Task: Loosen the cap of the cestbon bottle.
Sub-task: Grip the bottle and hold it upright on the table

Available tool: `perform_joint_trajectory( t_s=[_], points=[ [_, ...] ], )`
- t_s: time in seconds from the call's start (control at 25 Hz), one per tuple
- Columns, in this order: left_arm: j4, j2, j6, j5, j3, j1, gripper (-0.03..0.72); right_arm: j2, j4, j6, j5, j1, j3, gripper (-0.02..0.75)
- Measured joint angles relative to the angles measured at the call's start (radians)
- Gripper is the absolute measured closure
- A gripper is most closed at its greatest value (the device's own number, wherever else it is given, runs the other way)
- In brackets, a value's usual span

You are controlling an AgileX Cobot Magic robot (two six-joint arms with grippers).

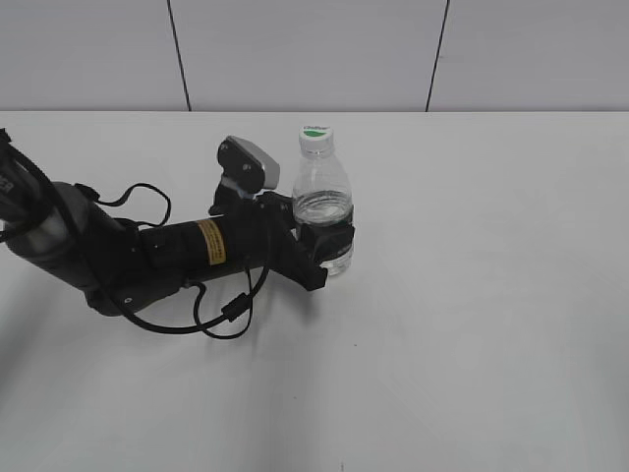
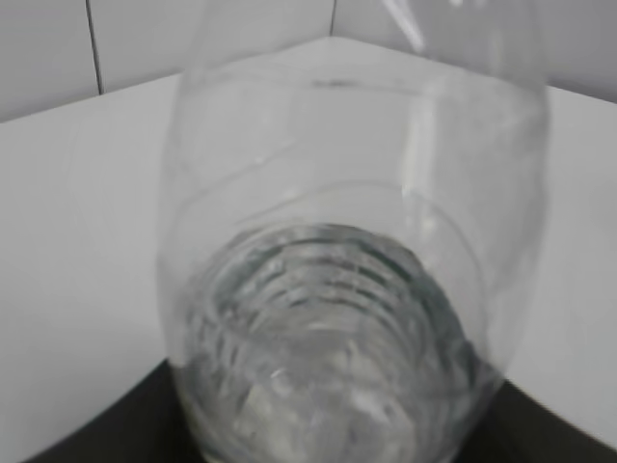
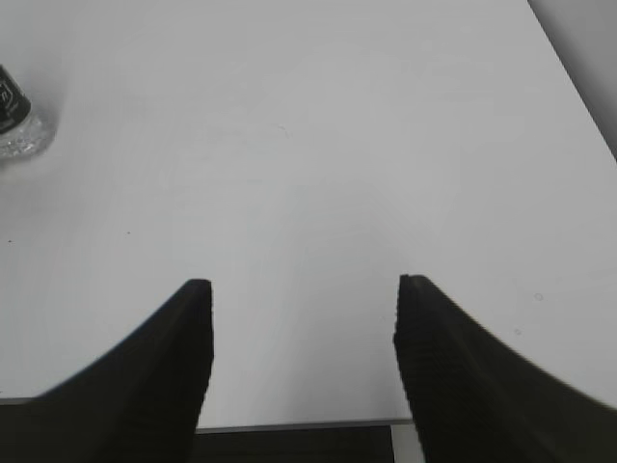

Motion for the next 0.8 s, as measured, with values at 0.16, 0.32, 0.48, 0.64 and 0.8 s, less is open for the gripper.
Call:
perform_joint_trajectory(
  t_s=[0.16, 0.32, 0.48, 0.64, 0.8],
  points=[
    [0.002, 0.018, -0.007, 0.005, -0.001, 0.000, 0.319, 0.000, 0.000, 0.000, 0.000, 0.000, 0.000, 0.273],
    [0.003, 0.019, -0.010, 0.021, -0.005, 0.000, 0.319, 0.000, 0.000, 0.000, 0.000, 0.000, 0.000, 0.273],
    [0.012, 0.019, -0.010, 0.033, -0.010, 0.000, 0.319, 0.000, 0.000, 0.000, 0.000, 0.000, 0.000, 0.273],
    [0.012, 0.019, -0.011, 0.036, -0.010, 0.000, 0.320, 0.000, 0.000, 0.000, 0.000, 0.000, 0.000, 0.273],
    [0.012, 0.019, -0.012, 0.036, -0.010, -0.002, 0.321, 0.000, 0.000, 0.000, 0.000, 0.000, 0.000, 0.273]
  ],
)
